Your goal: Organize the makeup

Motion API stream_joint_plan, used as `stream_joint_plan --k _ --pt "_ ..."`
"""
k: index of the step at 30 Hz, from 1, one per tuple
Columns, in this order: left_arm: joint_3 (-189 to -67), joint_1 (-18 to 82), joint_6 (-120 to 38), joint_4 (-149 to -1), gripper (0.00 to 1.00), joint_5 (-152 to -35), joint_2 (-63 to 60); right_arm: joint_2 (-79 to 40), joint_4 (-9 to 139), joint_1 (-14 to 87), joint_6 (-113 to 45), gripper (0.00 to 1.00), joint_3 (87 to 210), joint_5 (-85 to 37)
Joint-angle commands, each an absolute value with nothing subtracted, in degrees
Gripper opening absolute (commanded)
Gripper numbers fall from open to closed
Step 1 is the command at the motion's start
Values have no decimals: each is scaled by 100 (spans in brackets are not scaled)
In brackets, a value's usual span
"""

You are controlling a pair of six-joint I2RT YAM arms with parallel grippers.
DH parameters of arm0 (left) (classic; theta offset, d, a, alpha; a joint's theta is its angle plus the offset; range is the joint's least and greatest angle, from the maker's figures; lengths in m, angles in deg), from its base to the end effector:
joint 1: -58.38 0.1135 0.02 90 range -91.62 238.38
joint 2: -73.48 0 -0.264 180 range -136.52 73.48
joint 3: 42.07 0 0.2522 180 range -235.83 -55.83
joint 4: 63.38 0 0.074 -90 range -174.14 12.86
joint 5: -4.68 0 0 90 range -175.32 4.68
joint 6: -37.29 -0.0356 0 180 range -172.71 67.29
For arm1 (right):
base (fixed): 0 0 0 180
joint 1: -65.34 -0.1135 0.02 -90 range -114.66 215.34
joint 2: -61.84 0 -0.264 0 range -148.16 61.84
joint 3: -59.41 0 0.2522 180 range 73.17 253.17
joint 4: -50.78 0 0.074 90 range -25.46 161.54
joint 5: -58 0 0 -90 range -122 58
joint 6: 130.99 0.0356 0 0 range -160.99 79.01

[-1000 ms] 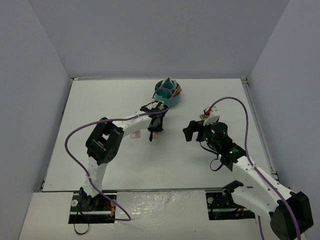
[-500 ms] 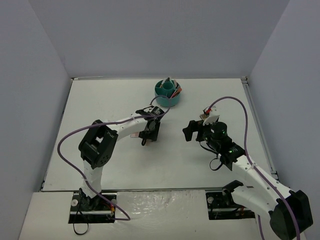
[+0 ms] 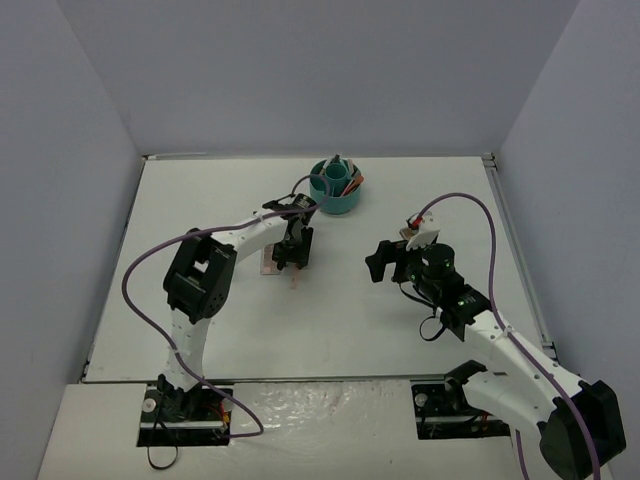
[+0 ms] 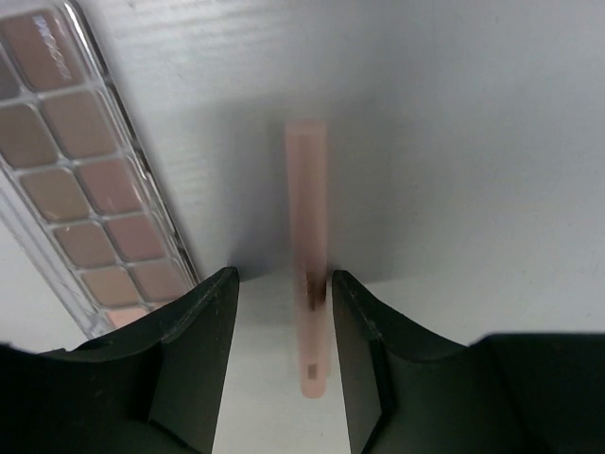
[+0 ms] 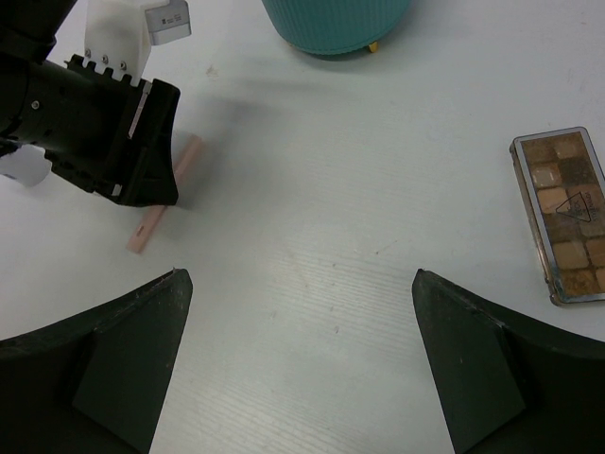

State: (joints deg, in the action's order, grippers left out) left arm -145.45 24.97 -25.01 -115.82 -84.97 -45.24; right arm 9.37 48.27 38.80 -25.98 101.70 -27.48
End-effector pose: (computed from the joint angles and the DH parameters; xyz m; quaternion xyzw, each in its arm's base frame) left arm 0.3603 -0.2374 0.1768 0.0483 0.9801 -0.0954 0.1675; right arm 0.1919 0.0990 0.2637 -0.1014 0.7458 0.2610 0.6044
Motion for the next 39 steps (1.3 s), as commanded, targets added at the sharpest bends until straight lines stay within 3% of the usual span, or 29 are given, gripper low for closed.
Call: stream_joint_plan --k 1,22,26,31,39 --pt "-14997 2641 -2601 -11686 39 -8701 -4583 960 4400 3924 -2561 100 10217 -2707" --pt "-15679 2797 -2788 -12090 29 -8847 -5142 893 4371 3932 -2561 100 10217 -2692" --pt "-15750 2806 -2822 -12209 23 -8877 -5182 916 4382 3932 -2561 100 10209 -2718" --pt "-15687 2802 -2889 -12302 0 -8866 -5024 906 4375 3932 -2556 100 10217 -2725" --pt "-15784 2803 -3216 -11711 0 -8782 -4116 934 4380 3932 -2561 100 10217 -2728"
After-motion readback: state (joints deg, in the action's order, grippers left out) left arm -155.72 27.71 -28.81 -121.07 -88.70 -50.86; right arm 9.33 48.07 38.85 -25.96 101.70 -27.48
